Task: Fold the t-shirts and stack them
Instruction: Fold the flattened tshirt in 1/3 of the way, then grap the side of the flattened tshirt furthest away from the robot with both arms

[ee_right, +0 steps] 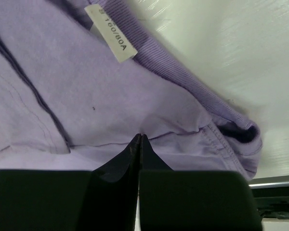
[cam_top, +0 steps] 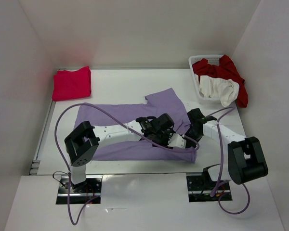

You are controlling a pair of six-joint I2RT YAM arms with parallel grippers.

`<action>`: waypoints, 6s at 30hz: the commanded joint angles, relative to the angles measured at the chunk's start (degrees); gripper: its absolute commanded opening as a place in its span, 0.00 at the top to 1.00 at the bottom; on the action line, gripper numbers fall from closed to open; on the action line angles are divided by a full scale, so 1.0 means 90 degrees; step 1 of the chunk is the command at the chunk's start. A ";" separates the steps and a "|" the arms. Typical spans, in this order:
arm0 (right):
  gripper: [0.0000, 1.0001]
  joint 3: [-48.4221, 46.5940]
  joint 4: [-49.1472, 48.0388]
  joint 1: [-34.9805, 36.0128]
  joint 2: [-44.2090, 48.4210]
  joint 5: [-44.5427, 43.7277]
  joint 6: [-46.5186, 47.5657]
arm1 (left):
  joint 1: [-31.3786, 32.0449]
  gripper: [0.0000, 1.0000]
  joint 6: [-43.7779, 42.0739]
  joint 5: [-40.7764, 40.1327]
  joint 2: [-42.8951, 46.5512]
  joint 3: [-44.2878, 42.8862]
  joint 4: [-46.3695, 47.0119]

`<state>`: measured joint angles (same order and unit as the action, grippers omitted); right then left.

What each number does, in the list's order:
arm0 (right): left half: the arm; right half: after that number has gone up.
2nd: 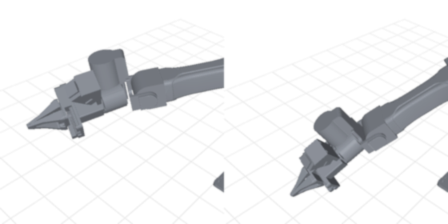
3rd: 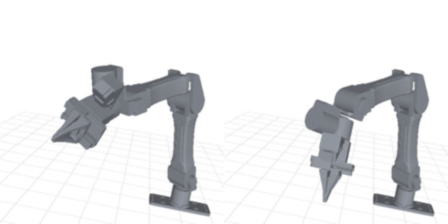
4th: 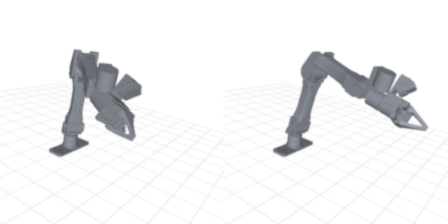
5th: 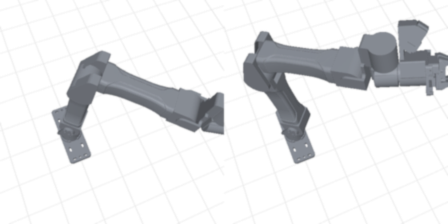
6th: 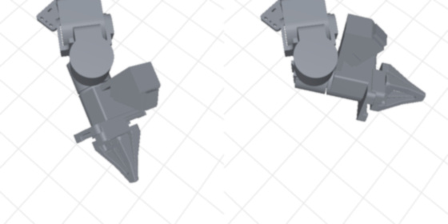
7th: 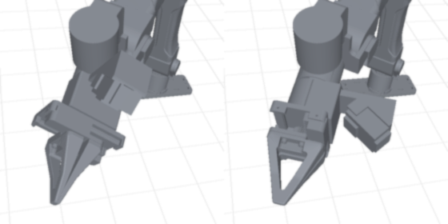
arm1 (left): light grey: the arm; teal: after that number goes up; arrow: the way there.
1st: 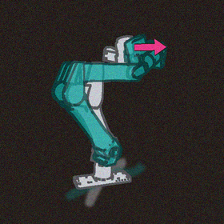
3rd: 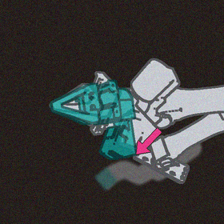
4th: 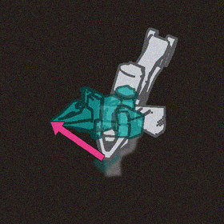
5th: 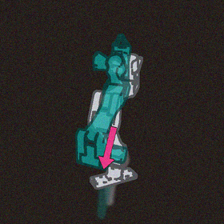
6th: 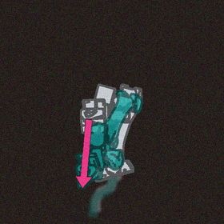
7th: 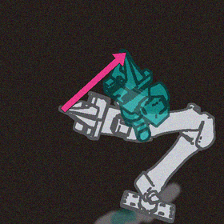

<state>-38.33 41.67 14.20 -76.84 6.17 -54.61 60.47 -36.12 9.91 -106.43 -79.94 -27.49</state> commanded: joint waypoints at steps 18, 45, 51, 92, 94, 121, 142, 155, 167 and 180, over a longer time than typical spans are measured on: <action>1.00 0.0167 -0.0538 -0.0044 -0.0135 -0.0188 -0.0182 | -0.0029 0.51 -0.0420 -0.0349 -0.0850 0.0464 0.1715; 1.00 0.0225 -0.0538 -0.0044 -0.0193 -0.0071 -0.0065 | -0.0146 0.39 -0.0528 0.0258 -0.0850 -0.0454 0.0485; 1.00 0.0225 -0.0538 -0.0044 -0.0193 -0.0071 -0.0065 | -0.0146 0.39 -0.0723 -0.0065 -0.0850 -0.0141 0.0847; 1.00 0.0225 -0.0538 -0.0044 -0.0193 -0.0071 -0.0006 | -0.0771 0.91 0.1727 -0.1599 -0.0850 0.0670 0.2058; 1.00 0.0225 -0.0538 -0.0044 -0.0193 -0.0071 -0.0006 | -0.0849 0.90 0.1970 -0.1599 -0.0850 0.0602 0.2058; 0.66 -0.2476 -0.0226 0.0161 0.0121 -0.0489 0.1066 | -0.3132 0.31 0.2600 0.0318 0.0505 -0.0414 -0.0227; 0.10 -1.3261 0.1896 0.0288 -0.8503 -0.2475 0.3490 | -0.8241 0.27 0.2363 -0.0546 0.0236 -0.0207 -0.0179; 0.54 -1.2880 0.1854 0.0210 -0.8923 -0.1566 0.3607 | -0.8623 0.27 0.2655 0.0450 -0.1240 -0.0990 -0.0363; 1.00 -1.2481 0.1913 0.0210 -0.8300 -0.1057 0.3723 | -0.8360 0.27 0.2773 0.0793 -0.1650 -0.1224 -0.0179; 1.00 -1.0452 0.1388 0.0210 -0.6231 -0.0316 0.3841 | -0.8213 1.00 0.2315 0.0920 -0.1505 -0.0865 -0.0296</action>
<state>-137.23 57.21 15.86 -143.98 0.36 -21.06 -13.43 -12.64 16.67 -122.21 -90.63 -28.49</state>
